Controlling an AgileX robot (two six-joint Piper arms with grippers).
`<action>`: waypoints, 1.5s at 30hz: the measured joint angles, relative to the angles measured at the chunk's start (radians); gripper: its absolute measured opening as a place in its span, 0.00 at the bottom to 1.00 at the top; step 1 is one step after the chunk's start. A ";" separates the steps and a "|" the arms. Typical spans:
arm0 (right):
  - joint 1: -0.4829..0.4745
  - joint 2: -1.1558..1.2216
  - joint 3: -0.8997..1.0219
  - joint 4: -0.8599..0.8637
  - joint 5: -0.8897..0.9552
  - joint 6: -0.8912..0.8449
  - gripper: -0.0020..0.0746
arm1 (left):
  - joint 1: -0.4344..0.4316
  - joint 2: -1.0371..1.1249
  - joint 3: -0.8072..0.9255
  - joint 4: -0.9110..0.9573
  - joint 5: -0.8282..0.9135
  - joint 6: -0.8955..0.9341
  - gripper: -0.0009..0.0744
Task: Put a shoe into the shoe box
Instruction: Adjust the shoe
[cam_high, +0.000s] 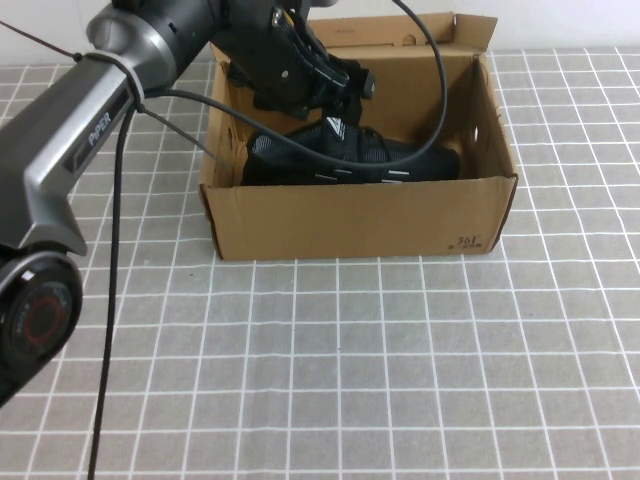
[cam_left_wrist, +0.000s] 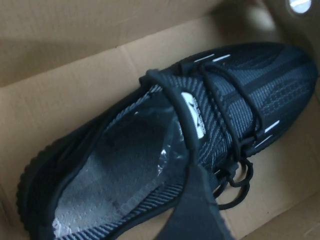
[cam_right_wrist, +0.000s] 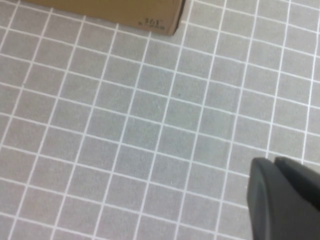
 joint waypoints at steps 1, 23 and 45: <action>0.000 0.002 0.000 0.000 -0.008 -0.002 0.01 | 0.000 0.000 0.000 0.002 0.002 -0.007 0.63; 0.000 0.002 0.000 -0.008 -0.036 -0.031 0.01 | 0.000 0.105 0.000 -0.006 -0.041 -0.087 0.63; 0.000 0.002 0.000 -0.001 -0.028 -0.033 0.01 | 0.000 0.179 0.000 -0.026 -0.180 -0.132 0.41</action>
